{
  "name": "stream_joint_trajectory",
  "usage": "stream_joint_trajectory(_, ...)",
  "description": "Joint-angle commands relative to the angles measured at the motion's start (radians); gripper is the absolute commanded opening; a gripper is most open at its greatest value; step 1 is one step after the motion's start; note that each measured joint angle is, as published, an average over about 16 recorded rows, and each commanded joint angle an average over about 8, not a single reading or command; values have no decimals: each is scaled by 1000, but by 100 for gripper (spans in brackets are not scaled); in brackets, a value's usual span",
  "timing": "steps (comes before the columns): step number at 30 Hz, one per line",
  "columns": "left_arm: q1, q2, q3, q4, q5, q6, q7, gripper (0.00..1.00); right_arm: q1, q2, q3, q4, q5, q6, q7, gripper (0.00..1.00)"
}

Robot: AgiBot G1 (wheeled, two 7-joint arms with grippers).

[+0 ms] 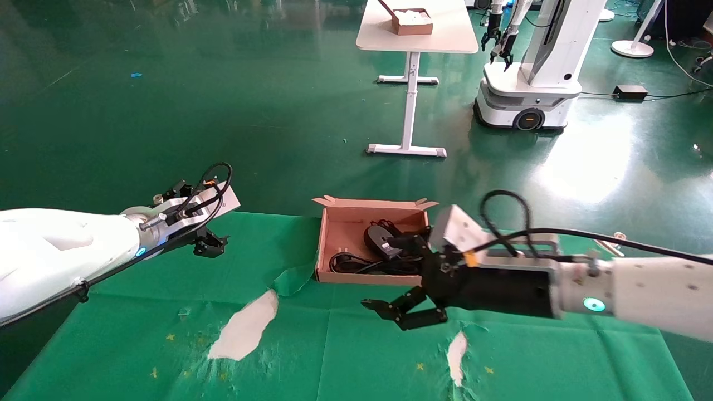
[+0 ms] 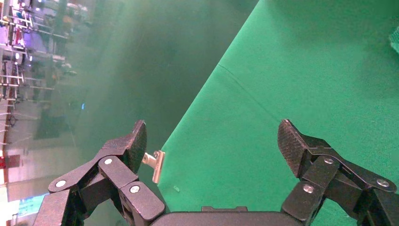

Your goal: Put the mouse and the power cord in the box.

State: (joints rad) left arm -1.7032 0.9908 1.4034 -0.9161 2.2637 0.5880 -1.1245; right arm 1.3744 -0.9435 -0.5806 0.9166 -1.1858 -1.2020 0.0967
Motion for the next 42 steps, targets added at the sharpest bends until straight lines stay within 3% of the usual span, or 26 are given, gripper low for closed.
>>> stream_joint_trajectory(1, 0, 0, 0, 0, 0, 0, 0, 100, -23, 25, 23, 28, 35, -22, 7, 100)
stream_joint_trajectory(24, 241, -145, -431, -141, -587, 348, 359, 100, -281, 311, 282, 344, 427, -275, 85, 100)
stream_joint_trajectory(42, 435, -263, -778, -255, -1061, 628, 648, 100, -299, 332, 300, 367, 456, -294, 90, 100)
